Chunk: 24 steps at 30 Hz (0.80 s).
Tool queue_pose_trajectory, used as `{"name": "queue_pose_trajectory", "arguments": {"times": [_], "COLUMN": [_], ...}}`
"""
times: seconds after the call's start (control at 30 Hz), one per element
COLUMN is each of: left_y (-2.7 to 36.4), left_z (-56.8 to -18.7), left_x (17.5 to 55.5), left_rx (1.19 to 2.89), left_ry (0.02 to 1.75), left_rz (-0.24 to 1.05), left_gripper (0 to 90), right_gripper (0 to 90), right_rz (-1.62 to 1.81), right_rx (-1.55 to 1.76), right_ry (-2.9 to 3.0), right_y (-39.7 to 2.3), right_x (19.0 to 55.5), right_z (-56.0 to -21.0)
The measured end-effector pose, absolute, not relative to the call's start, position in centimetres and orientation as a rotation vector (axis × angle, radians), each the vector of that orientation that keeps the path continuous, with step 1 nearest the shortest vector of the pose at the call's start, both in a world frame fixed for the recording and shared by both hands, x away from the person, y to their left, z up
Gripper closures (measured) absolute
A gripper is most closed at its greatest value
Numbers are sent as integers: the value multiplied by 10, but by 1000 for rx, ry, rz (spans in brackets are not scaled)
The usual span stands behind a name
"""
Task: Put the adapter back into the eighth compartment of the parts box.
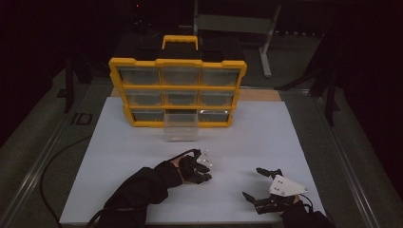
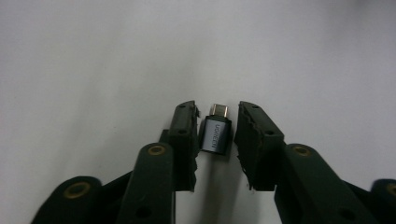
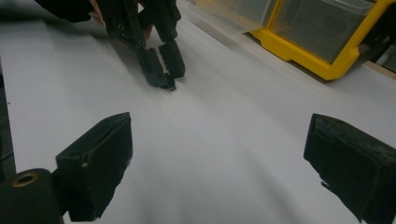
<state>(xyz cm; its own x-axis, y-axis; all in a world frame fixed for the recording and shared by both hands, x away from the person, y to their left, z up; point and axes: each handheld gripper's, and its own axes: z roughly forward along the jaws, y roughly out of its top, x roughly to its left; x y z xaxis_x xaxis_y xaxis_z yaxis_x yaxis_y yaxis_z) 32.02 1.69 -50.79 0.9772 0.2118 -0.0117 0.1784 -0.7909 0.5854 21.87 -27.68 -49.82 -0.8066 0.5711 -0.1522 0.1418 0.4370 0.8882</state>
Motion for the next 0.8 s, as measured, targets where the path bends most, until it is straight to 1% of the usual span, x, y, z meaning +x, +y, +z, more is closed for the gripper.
{"name": "queue_pose_trajectory", "arguments": {"times": [0.13, 0.17, 0.63, 0.8], "left_y": [17, 16, 14, 15], "left_z": [-508, -508, -503, -497], "left_x": [321, 322, 323, 323], "left_rx": [2502, 2504, 2518, 2519], "left_ry": [272, 273, 263, 267], "left_rz": [62, 60, 33, 42], "left_gripper": [715, 745, 755, 755], "right_gripper": [81, 81, 81, 81], "right_rz": [1337, 1338, 1338, 1338], "right_rx": [603, 602, 605, 605], "right_ry": [2261, 2261, 2257, 2260], "right_y": [-277, -277, -277, -277], "right_x": [218, 219, 219, 219], "right_z": [-498, -498, -498, -498]}}
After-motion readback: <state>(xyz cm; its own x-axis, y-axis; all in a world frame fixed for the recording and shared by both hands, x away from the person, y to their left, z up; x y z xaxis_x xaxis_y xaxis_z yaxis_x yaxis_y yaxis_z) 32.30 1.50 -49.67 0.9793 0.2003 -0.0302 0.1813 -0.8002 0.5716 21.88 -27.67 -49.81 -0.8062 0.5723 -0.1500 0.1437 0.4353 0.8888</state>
